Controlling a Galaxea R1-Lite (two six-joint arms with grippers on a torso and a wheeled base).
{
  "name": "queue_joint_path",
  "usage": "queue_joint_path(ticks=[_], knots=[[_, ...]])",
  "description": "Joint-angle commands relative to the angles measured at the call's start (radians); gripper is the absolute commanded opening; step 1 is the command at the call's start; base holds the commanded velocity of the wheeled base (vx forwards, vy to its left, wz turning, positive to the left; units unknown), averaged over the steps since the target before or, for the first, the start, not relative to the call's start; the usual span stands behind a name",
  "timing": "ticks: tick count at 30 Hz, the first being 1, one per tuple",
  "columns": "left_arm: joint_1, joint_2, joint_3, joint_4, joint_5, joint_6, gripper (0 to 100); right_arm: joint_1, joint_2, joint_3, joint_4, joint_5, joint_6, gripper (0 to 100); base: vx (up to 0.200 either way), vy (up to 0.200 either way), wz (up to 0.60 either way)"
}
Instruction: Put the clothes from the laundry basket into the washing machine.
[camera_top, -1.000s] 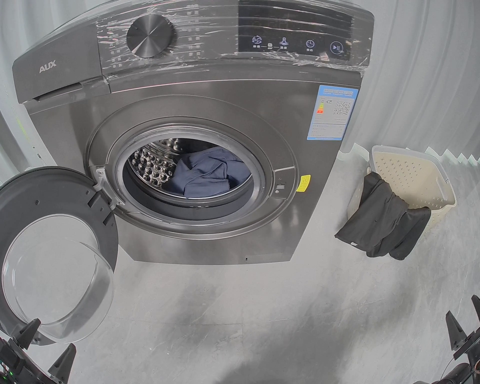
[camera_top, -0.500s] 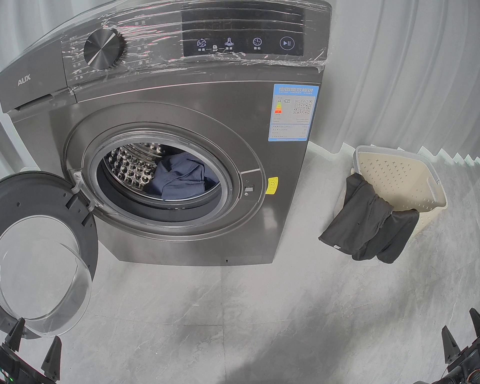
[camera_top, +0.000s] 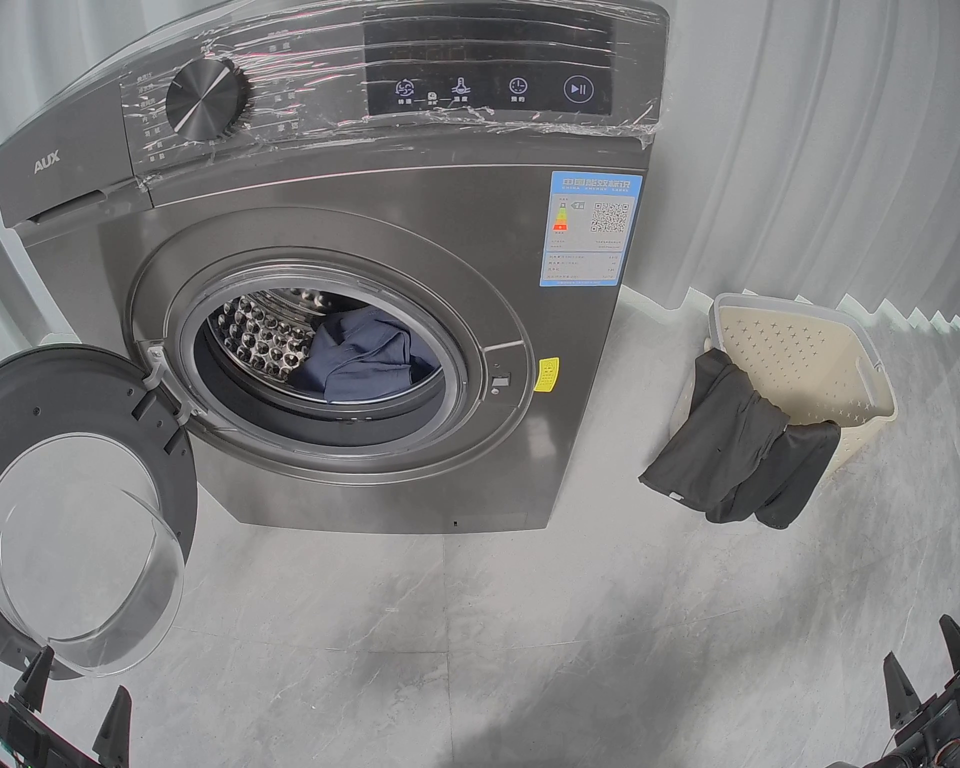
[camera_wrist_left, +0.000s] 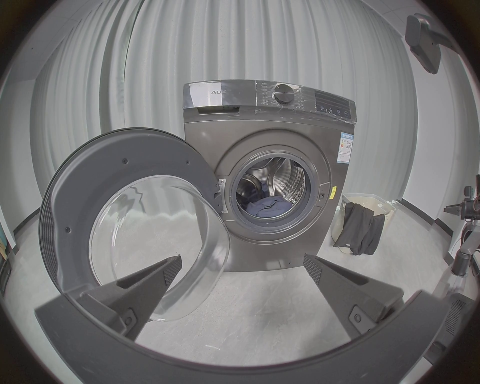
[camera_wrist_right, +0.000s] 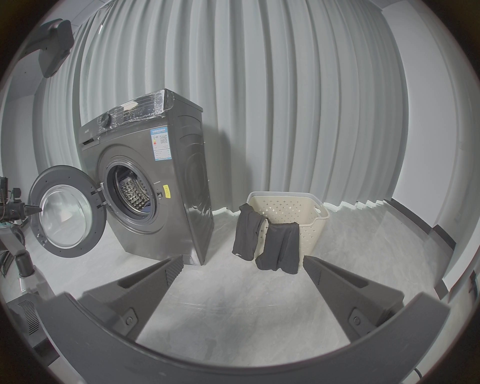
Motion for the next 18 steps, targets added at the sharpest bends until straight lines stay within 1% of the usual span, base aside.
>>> queue_joint_path(ticks=[1,9,13,18], knots=[[-0.001,-0.016,0.016,0.0,0.014,-0.009,100,-0.001,-0.009,0.01,-0.001,0.003,0.001,100,0.0,-0.2,0.0],[-0.001,-0.016,0.016,0.0,0.017,-0.006,100,0.001,-0.009,0.013,-0.007,0.003,0.001,100,0.0,-0.2,0.0],[-0.001,-0.016,0.018,0.0,0.017,-0.012,100,0.001,-0.009,0.015,-0.007,0.004,0.001,100,0.0,-0.2,0.0],[-0.001,-0.016,0.018,0.0,0.017,-0.012,100,0.001,-0.009,0.015,-0.007,0.003,-0.001,100,0.0,-0.2,0.0]])
